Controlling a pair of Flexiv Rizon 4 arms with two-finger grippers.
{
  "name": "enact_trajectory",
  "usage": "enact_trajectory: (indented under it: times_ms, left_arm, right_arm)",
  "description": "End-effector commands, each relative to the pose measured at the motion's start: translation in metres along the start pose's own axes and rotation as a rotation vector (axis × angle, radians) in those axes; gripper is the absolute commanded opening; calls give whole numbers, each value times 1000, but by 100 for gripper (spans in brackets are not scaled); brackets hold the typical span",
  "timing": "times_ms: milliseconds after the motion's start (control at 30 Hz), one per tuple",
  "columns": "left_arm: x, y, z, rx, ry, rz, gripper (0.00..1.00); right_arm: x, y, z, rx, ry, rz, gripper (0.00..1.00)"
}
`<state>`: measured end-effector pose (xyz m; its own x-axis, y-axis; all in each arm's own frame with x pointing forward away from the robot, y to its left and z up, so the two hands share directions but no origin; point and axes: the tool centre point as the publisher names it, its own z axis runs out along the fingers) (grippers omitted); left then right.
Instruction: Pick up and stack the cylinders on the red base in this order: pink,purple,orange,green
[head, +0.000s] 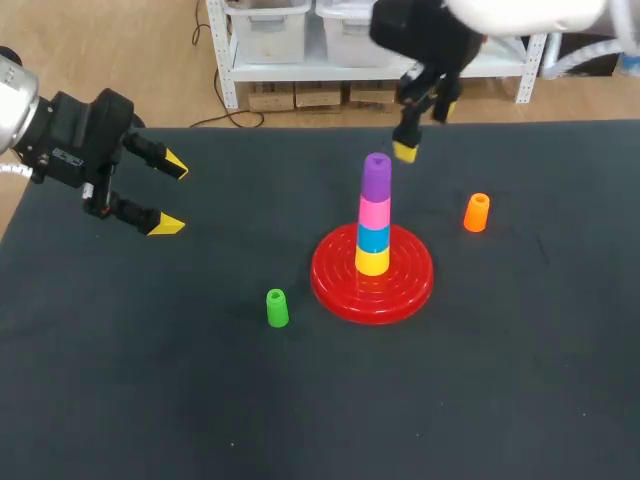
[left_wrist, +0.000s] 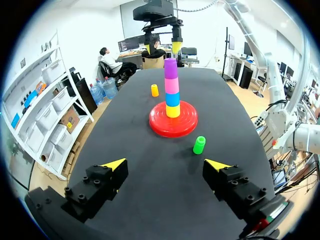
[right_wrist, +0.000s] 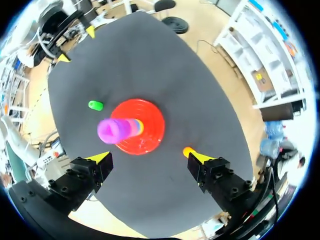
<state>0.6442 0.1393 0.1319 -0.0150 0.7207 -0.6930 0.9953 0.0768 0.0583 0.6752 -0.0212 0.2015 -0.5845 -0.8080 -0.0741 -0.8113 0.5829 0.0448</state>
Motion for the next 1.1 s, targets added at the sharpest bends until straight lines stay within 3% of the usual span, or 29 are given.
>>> enact_trajectory:
  times_ms: [33,300,567,800,1100]
  left_arm:
    - [1,0,0,-2,-4,2,100]
    - [1,0,0,-2,-4,2,100]
    - [1,0,0,-2,-4,2,100]
    - [1,0,0,-2,-4,2,100]
    - [1,0,0,-2,-4,2,100]
  right_arm:
    - [17,-14,-1,24,-76,60,100]
    - [13,-70,21,1,-45,170,100]
    - [10,-113,60,-15,3,271,100]
    - [19,-127,97,-32,39,320,100]
    - [37,-119,113,-30,60,346,100]
